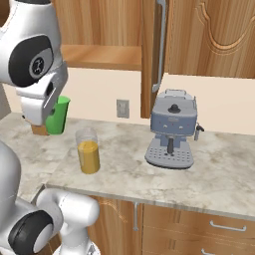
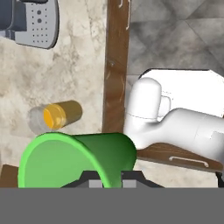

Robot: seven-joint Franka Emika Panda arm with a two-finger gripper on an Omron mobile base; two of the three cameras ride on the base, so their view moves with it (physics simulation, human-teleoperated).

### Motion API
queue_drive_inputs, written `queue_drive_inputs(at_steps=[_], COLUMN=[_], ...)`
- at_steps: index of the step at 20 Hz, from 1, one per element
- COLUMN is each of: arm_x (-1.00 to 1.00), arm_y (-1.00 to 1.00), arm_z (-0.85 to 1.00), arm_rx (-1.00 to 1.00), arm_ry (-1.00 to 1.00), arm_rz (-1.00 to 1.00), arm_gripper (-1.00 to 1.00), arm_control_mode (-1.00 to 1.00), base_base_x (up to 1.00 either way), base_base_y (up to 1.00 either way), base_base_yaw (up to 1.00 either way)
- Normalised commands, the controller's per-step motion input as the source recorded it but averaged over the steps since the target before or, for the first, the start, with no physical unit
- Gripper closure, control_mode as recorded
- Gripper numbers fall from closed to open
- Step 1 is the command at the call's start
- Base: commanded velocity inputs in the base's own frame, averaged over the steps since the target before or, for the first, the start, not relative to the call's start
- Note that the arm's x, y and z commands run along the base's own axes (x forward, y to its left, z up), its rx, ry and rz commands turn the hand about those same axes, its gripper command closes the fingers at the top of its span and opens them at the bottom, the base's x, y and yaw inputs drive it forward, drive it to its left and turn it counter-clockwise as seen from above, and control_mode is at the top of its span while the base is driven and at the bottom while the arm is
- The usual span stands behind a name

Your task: There is a tray on the dining counter. Grab the cup, mug, and pitcher and place them on the tray. The pitcher may be placed next to the tray if it cannot fit the tray.

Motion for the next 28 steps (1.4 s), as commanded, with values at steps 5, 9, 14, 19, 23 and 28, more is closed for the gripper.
queue_drive_inputs(at_steps=[5, 9, 14, 19, 23, 28], arm_x=[-0.24, -0.08, -0.01, 0.0, 0.0, 0.0], arm_y=[0.0, 0.0, 0.0, 0.0, 0.0, 0.0], arm_z=[0.0, 0.0, 0.0, 0.0, 0.0, 0.0], arm_rx=[-0.03, -0.01, 0.0, 0.0, 0.0, 0.0], arm_ry=[0.0, 0.02, 0.01, 0.0, 0.0, 0.0], arm_rz=[0.0, 0.0, 0.0, 0.0, 0.0, 0.0], arm_gripper=[1.0, 1.0, 1.0, 1.0, 1.0, 1.0], arm_control_mode=[-1.0, -1.0, 1.0, 1.0, 1.0, 1.0], base_base_x=[0.0, 0.0, -0.29, -0.77, -0.69, -0.4], base_base_y=[0.0, 0.0, 0.0, -0.12, -0.18, -0.19], base_base_yaw=[0.0, 0.0, 0.0, -0.03, -0.13, -0.35])
